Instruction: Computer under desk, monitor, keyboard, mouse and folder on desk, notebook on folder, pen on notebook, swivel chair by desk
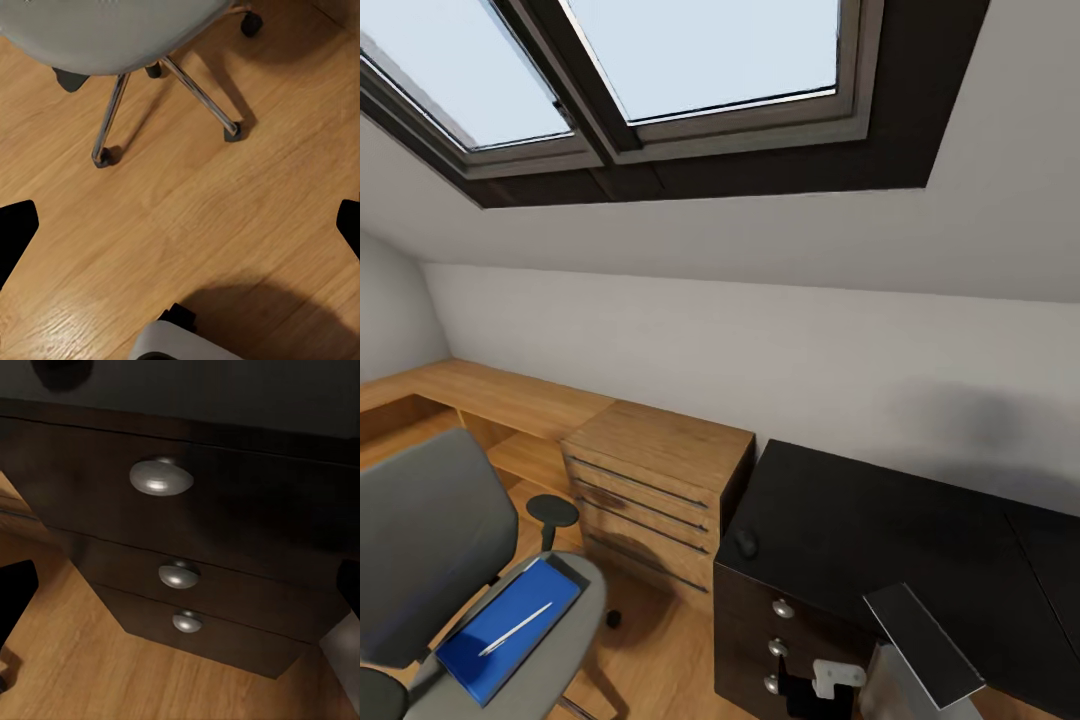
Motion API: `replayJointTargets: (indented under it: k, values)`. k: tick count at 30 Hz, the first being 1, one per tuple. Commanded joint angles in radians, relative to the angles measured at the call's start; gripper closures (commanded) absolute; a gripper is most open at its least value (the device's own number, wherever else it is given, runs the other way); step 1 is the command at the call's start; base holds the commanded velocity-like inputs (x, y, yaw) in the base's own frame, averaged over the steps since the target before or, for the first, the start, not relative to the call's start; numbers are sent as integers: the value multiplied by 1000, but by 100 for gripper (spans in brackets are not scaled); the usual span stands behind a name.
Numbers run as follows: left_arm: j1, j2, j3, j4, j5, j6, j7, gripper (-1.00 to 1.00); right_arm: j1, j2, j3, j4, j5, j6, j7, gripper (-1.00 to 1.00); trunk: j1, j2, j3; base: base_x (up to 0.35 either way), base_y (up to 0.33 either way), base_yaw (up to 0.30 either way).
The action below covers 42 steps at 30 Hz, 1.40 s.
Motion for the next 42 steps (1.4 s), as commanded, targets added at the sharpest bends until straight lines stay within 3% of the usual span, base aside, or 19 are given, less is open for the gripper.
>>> replayJointTargets:
  k: [1,7,10,11,14,15,16,18,20,21,23,25,27,29,30,31,33,36,42]
  values:
    - [-2,3,-7,-9,7,-19,7,-100,-2,1,11,-1,-10,-7,-2,-100,0,-2,-2,0,0,0]
    - [-2,10,-4,-148,4,-70,9,-100,-2,25,11,-84,-15,0,-7,-100,0,-2,-2,0,0,0]
    - [-2,21,-1,-287,2,-7,16,-100,-3,25,10,-265,-22,50,-20,-100,0,-2,-2,0,0,0]
    - [-3,31,8,-357,2,58,26,-100,-3,25,11,-369,-23,122,-46,-100,0,-2,-2,0,0,0]
    - [-3,45,95,-514,2,205,47,-100,-4,25,13,-587,-23,340,-131,-100,0,-2,-2,0,0,0]
    - [-3,47,163,-612,2,300,51,-100,-7,25,14,-697,-24,477,-156,-100,0,-2,-2,0,0,0]
    - [-3,48,208,-678,1,369,53,-100,-12,25,15,-759,-24,566,-166,-100,0,-2,-2,0,0,0]
    - [-3,48,250,-737,1,437,55,-100,-24,25,15,-807,-25,646,-172,-100,0,-2,-2,0,0,0]
    - [-3,46,313,-827,1,545,59,-100,-75,25,15,-859,-30,762,-179,-100,0,-2,-2,0,0,0]
    - [-3,46,340,-861,1,586,60,-100,-118,25,14,-856,-45,811,-181,-100,0,-2,-2,0,0,0]
    - [-3,45,353,-875,3,607,61,-100,-146,25,13,-811,-63,836,-182,-100,0,-2,-2,0,0,0]
    - [-3,45,363,-877,4,620,61,-100,-169,25,13,-662,-74,840,-182,-100,0,-2,-2,0,0,0]
    - [-3,46,365,-877,2,622,62,-100,-177,25,14,-596,-73,841,-183,-100,0,-2,-2,0,0,0]
    - [-3,49,366,-888,-11,614,74,-100,-189,25,14,-562,-72,851,-186,-100,0,-2,-2,0,0,0]
    - [-3,50,365,-911,-43,589,107,-100,-202,25,14,-544,-72,887,-187,-100,0,-2,-2,0,0,0]
    - [-3,49,357,-927,-85,562,154,-100,-211,25,14,-535,-71,945,-186,-100,0,-2,-2,0,0,0]
    - [-3,49,323,-940,-120,541,201,-100,-218,25,13,-529,-70,1001,-184,-100,0,-2,-2,0,0,0]
    - [-3,50,288,-946,-137,531,225,-100,-223,25,13,-526,-70,1034,-180,-100,0,-2,-2,37,0,0]
    - [-3,50,271,-947,-146,527,236,-100,-224,25,7,-529,-77,1050,-178,-100,0,-2,-2,251,0,0]
